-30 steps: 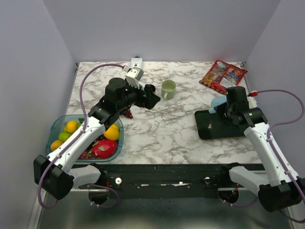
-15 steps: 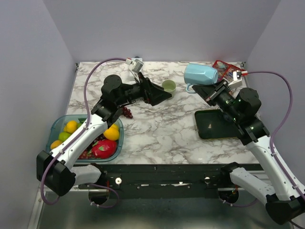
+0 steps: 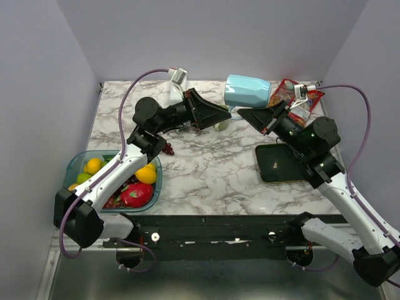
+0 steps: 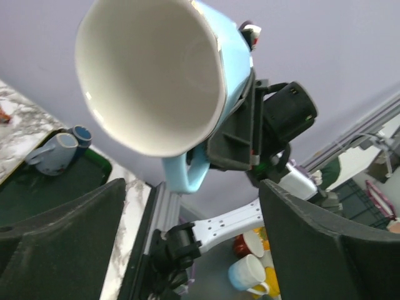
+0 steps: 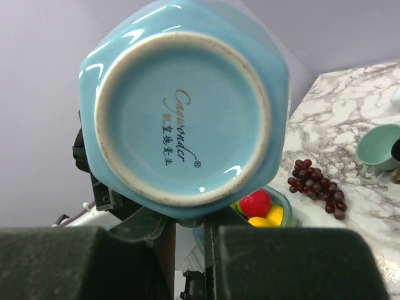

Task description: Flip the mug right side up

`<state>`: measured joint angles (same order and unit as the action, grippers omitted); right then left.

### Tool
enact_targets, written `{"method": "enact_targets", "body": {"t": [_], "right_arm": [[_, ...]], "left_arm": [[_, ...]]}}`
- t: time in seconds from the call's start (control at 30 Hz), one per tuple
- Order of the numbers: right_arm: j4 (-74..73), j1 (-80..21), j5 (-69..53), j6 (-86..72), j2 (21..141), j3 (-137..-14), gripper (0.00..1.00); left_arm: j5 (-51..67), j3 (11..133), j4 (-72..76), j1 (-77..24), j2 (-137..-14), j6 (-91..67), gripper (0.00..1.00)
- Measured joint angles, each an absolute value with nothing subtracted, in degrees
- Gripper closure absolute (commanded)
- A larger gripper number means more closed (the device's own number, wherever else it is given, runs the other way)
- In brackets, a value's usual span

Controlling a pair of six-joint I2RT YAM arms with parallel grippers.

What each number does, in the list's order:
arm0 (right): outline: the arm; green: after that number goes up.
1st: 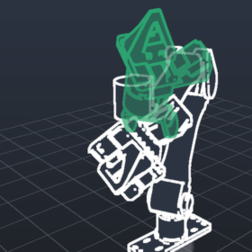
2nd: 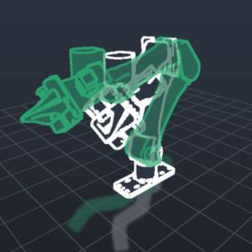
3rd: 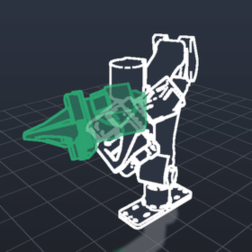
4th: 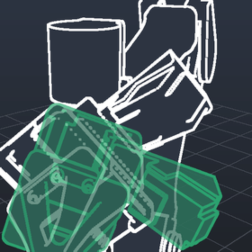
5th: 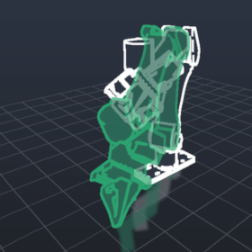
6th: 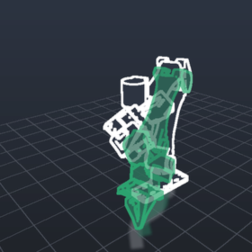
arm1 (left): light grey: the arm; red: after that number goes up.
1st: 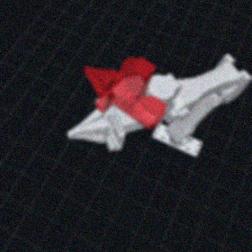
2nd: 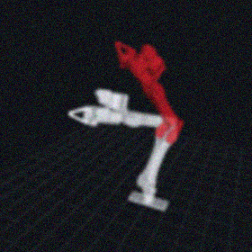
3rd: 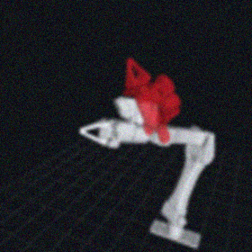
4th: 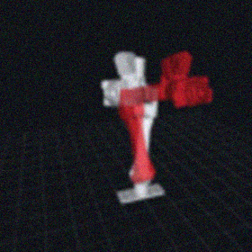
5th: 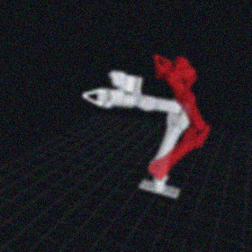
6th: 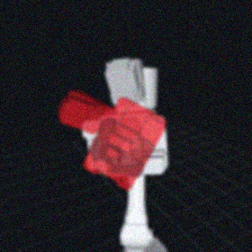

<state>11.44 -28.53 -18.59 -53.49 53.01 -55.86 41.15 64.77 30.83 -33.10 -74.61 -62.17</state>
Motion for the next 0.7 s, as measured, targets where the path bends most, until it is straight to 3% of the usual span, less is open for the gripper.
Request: {"method": "enact_targets", "body": {"t": [0.33, 0.53, 0.7], "right_arm": [[14.81, -29.39, -19.68, -54.0, 53.89, -55.86, 0.99], [15.68, -29.58, -19.86, -54.39, 54.46, -55.86, 0.99], [16.36, -29.98, -20.12, -54.54, 55.11, -55.86, 0.99]], "left_arm": [[42.19, 66.32, 36.38, -33.12, -77.82, -68.88, 0.53], [43.0, 66.32, 38.89, -33.15, -79.57, -72.18, 0.58], [43.03, 66.32, 39.86, -33.21, -79.61, -73.17, 0.69]]}}
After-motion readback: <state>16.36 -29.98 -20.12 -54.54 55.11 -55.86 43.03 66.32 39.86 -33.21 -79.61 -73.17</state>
